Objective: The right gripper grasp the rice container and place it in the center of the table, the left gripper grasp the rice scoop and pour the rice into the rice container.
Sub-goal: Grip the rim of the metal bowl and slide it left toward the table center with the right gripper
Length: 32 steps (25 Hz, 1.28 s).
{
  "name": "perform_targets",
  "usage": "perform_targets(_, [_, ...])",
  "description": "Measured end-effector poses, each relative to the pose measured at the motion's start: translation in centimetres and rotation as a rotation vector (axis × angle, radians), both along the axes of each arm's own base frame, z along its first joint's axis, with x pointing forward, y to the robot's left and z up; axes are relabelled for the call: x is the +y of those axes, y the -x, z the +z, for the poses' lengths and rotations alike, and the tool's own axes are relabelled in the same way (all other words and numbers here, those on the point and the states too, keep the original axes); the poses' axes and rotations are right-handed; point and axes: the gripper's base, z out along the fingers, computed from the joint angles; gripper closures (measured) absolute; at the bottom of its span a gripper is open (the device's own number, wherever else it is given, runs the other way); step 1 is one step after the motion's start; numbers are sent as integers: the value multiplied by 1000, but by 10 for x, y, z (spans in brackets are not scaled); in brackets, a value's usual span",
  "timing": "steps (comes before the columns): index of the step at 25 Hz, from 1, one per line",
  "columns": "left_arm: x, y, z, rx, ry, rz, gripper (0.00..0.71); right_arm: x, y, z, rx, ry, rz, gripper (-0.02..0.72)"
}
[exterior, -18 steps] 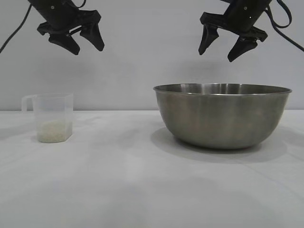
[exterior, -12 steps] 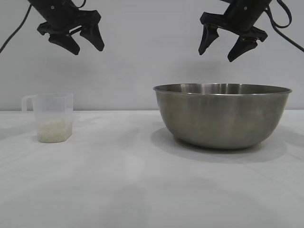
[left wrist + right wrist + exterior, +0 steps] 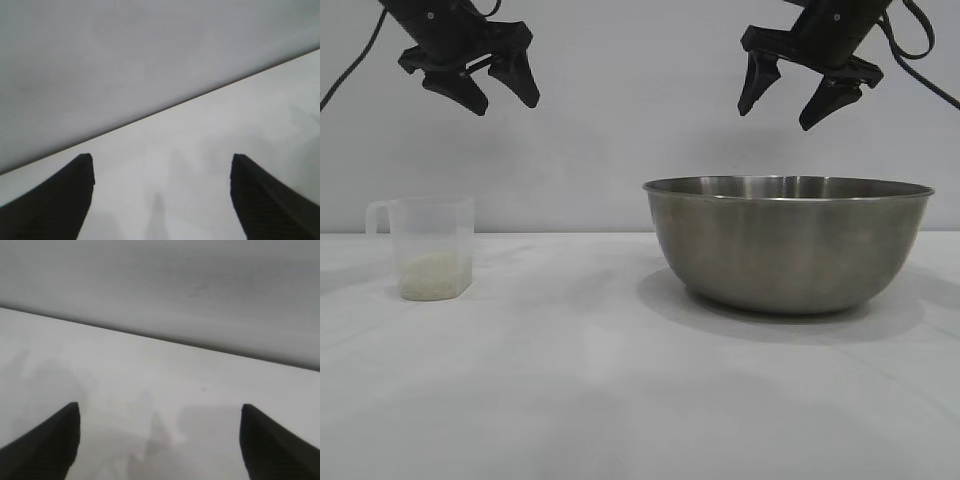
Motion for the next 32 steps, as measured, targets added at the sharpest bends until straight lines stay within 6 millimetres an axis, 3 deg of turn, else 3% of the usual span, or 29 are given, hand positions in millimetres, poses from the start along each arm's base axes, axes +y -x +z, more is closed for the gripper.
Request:
perform_targets(7, [-1, 1, -1, 15, 1, -11, 228, -30, 27, 34, 133, 41, 23, 129])
perform_targets(14, [-1, 1, -1, 17, 1, -14, 228, -39, 40, 50, 189, 81, -61, 129])
perform_targets(32, [-1, 1, -1, 17, 1, -14, 228, -43, 88, -14, 489, 103, -89, 129])
